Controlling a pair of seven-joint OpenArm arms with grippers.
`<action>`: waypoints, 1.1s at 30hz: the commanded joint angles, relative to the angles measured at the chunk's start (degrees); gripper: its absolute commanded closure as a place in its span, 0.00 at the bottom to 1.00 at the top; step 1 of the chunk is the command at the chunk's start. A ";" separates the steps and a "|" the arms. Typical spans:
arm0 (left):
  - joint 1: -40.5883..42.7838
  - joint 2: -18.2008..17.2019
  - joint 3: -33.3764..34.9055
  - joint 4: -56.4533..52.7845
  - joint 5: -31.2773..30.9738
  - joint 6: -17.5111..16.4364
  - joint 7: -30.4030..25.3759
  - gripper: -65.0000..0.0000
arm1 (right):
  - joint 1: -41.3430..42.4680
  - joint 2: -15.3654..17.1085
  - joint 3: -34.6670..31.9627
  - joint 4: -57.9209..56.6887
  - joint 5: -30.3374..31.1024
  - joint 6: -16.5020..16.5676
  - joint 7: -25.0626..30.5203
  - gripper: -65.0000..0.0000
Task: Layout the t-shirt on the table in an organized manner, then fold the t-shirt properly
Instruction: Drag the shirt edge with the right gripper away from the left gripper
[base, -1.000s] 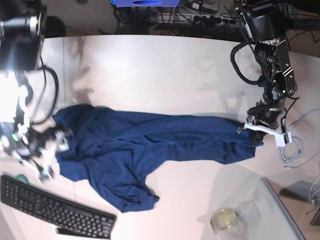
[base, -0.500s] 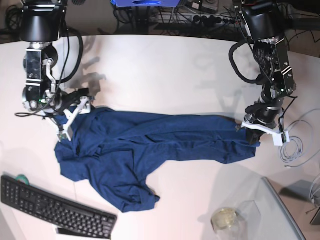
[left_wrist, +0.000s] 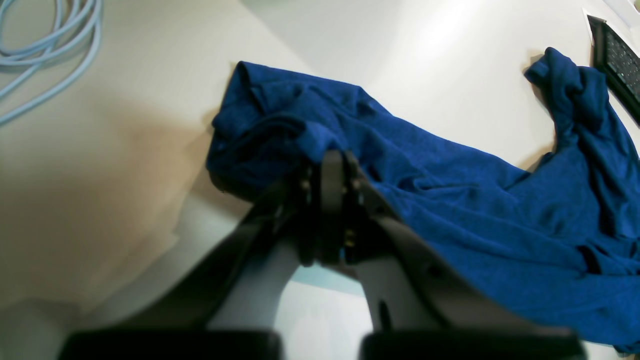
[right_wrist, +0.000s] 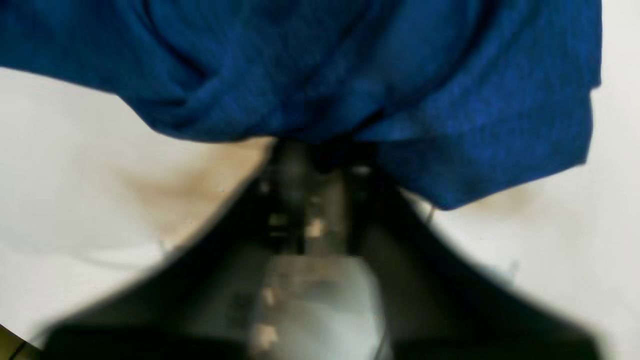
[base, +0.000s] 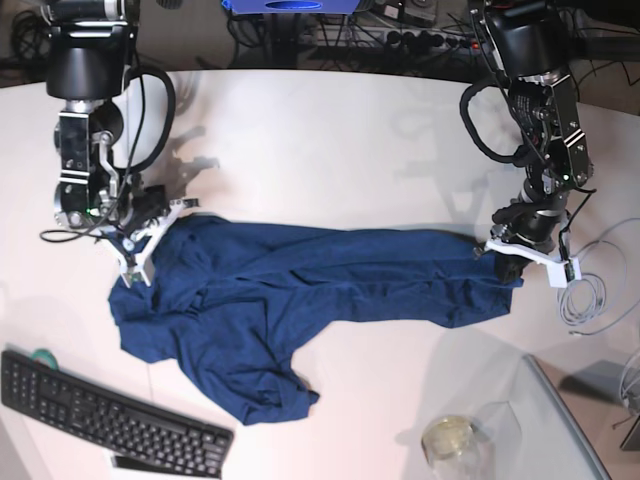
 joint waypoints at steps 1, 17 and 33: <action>-0.87 -0.71 -0.17 1.07 -0.65 -0.30 -1.44 1.00 | 0.12 0.25 0.15 2.14 0.01 0.15 0.28 1.00; -1.13 -1.59 -0.17 1.51 -0.65 -0.30 -1.44 1.00 | -16.67 10.89 0.67 39.41 0.45 0.42 -16.86 1.00; 6.52 -1.41 0.00 8.63 -0.65 -0.30 -1.44 1.00 | -22.47 13.17 21.42 40.56 0.45 7.63 -22.49 1.00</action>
